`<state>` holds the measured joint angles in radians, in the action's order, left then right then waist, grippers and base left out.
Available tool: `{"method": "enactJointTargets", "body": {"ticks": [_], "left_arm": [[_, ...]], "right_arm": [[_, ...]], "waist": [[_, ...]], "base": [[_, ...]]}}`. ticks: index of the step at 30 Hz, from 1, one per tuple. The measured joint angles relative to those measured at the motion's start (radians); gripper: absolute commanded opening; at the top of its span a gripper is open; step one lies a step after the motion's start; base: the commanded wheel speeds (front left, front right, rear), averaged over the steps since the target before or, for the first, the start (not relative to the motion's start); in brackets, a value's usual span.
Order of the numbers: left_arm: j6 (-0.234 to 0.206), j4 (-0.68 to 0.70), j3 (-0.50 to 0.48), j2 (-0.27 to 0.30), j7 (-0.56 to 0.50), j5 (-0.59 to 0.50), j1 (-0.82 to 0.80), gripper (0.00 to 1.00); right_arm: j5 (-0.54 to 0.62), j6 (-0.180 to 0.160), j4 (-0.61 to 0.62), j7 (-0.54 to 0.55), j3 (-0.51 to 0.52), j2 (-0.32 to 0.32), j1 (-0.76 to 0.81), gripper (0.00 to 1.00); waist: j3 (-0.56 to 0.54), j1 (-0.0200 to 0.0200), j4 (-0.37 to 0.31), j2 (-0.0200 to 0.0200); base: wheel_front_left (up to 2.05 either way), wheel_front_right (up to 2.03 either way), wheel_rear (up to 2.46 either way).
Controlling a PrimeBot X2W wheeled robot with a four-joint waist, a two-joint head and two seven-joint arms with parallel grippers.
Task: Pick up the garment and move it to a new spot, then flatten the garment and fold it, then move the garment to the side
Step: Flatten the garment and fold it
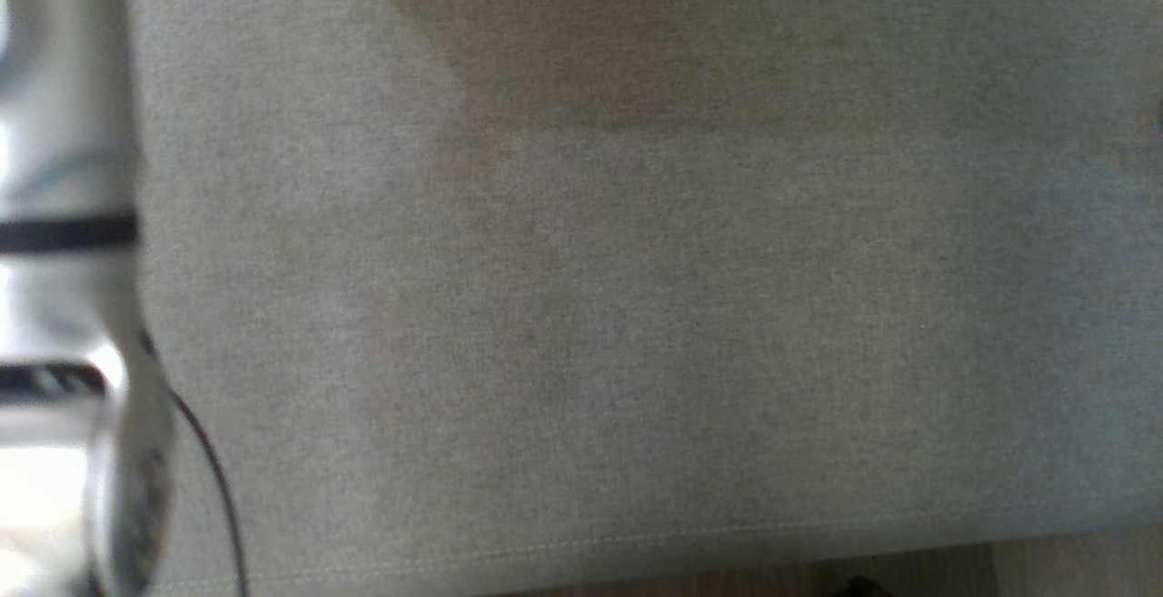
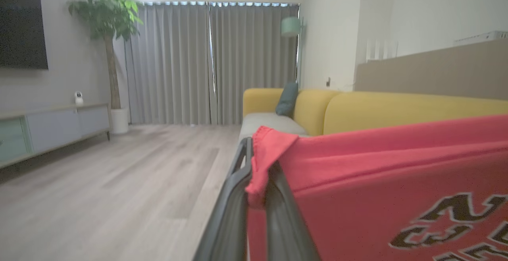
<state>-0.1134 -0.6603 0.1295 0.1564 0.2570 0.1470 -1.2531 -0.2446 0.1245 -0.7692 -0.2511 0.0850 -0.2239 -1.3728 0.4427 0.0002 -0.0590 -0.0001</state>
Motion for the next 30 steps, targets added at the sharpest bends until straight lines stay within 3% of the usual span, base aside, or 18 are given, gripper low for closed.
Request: {"method": "enactJointTargets", "body": {"ticks": [8,13,19,26,30], "left_arm": [[0.000,0.016,-0.080,-0.102,0.000,0.091,0.405,0.00],[0.009,0.036,-0.079,-0.128,-0.001,0.108,0.670,0.00],[0.006,0.059,-0.058,-0.128,-0.001,0.167,0.861,0.00],[-0.036,0.100,-0.026,-0.128,-0.001,0.238,1.040,0.00],[-0.037,0.122,-0.024,-0.128,-0.001,0.248,1.126,0.00]], "right_arm": [[-0.136,0.000,-0.007,0.002,-0.170,0.006,0.355,0.00],[-0.238,0.000,0.059,0.048,-0.267,0.017,0.614,0.00],[-0.300,0.000,0.119,0.068,-0.310,0.026,0.881,0.00],[-0.310,0.000,0.164,0.104,-0.305,0.036,1.048,0.00],[-0.310,0.000,0.187,0.127,-0.295,0.045,1.148,0.00]], "waist": [[-0.026,-0.0002,-0.007,0.0000],[-0.077,-0.0002,-0.021,0.0000],[-0.150,-0.0002,-0.039,0.0001],[-0.246,-0.0003,-0.051,0.0001],[-0.301,-0.0003,-0.050,0.0001]], "base": [[0.00,0.00,0.00],[0.00,0.00,0.00],[0.00,0.00,0.00],[0.00,0.00,0.00],[0.00,0.00,0.00]]}}
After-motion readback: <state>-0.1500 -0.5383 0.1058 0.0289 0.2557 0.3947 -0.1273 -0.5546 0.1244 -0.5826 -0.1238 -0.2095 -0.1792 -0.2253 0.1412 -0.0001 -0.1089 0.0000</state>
